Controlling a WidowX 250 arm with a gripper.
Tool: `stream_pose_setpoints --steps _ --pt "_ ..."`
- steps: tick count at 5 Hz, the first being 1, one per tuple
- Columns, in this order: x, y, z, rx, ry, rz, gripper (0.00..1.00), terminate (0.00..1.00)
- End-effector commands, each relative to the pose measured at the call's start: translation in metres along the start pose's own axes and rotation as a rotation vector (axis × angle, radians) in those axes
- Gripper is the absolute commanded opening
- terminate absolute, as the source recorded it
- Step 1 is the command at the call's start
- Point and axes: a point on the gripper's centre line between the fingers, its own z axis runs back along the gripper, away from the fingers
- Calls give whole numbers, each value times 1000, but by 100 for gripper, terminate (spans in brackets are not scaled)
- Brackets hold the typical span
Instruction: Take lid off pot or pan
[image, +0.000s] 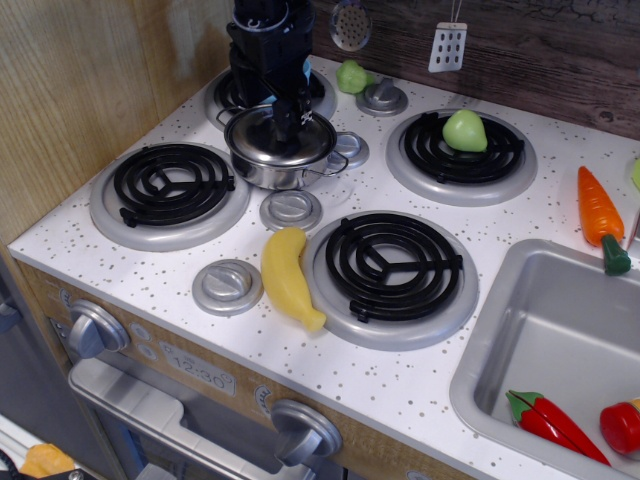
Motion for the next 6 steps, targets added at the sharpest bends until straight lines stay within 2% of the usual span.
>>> stream_pose_setpoints --steps 1,2,4,5,6 --pt "9 11 10 -4 -26 -4 100 0" --pt "9 8 13 -18 -12 0 0 0" --pt "14 -2 53 10 29 -29 0 0" --pt "9 -7 82 61 75 -16 0 0" --pt "-16 -1 90 87 87 33 0 0"
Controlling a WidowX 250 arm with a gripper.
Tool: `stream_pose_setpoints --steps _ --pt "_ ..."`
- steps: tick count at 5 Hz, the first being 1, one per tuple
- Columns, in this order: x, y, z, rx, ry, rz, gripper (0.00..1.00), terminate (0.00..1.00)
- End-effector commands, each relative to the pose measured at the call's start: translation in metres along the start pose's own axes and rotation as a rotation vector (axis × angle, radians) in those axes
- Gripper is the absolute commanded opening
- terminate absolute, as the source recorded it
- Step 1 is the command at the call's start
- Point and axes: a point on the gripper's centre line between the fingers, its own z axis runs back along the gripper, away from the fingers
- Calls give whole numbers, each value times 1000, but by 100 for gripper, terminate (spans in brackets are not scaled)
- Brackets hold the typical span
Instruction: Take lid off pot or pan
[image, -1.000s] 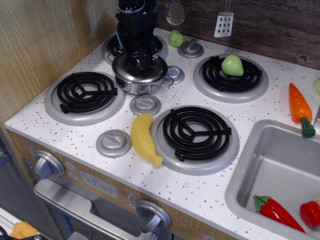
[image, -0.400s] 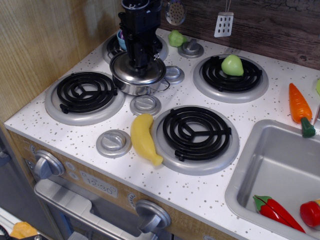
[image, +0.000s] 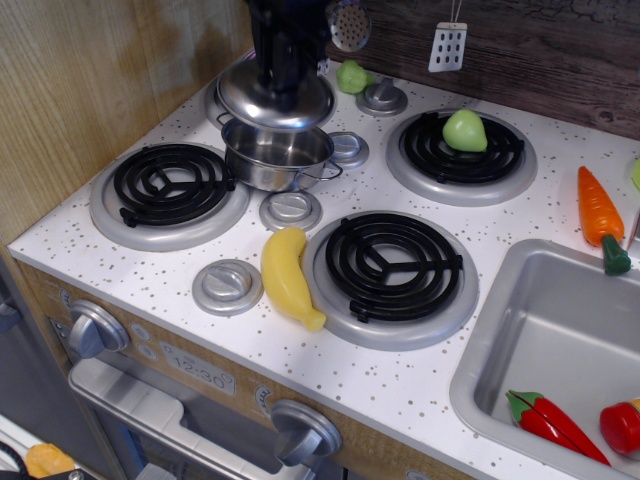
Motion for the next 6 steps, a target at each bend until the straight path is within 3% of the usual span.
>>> stream_pose_setpoints --steps 1,3,5,6 --pt "-43 24 15 51 -47 107 0 0" --pt "-90 33 -19 44 -69 165 0 0" --pt "-95 39 -59 21 -103 162 0 0" --pt "-91 39 -66 -16 -136 159 100 0"
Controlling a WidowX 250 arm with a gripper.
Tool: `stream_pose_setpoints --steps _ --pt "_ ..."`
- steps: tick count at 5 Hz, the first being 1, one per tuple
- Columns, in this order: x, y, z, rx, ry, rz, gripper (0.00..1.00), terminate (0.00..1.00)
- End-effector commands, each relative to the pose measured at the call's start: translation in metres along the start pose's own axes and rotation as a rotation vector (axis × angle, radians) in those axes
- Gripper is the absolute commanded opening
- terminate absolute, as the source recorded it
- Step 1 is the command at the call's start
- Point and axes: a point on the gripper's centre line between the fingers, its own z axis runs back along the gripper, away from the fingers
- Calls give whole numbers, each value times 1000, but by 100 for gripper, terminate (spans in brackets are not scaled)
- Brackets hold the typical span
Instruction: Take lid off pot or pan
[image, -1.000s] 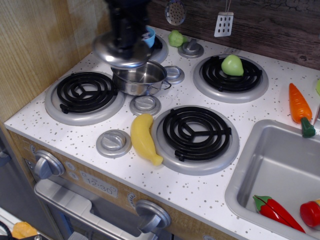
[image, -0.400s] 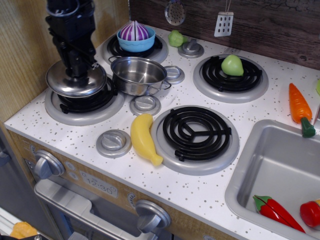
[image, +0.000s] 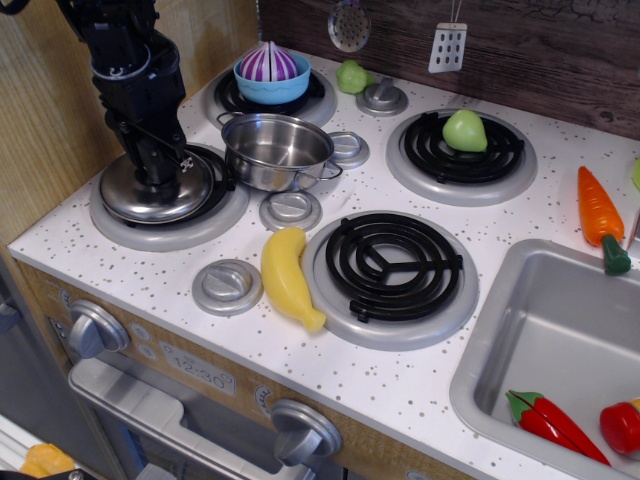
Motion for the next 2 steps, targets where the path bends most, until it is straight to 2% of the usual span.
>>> stream_pose_setpoints --steps 1,2 --pt "10 3 10 -1 -77 21 100 0" --pt "10 3 10 -1 -77 21 100 100"
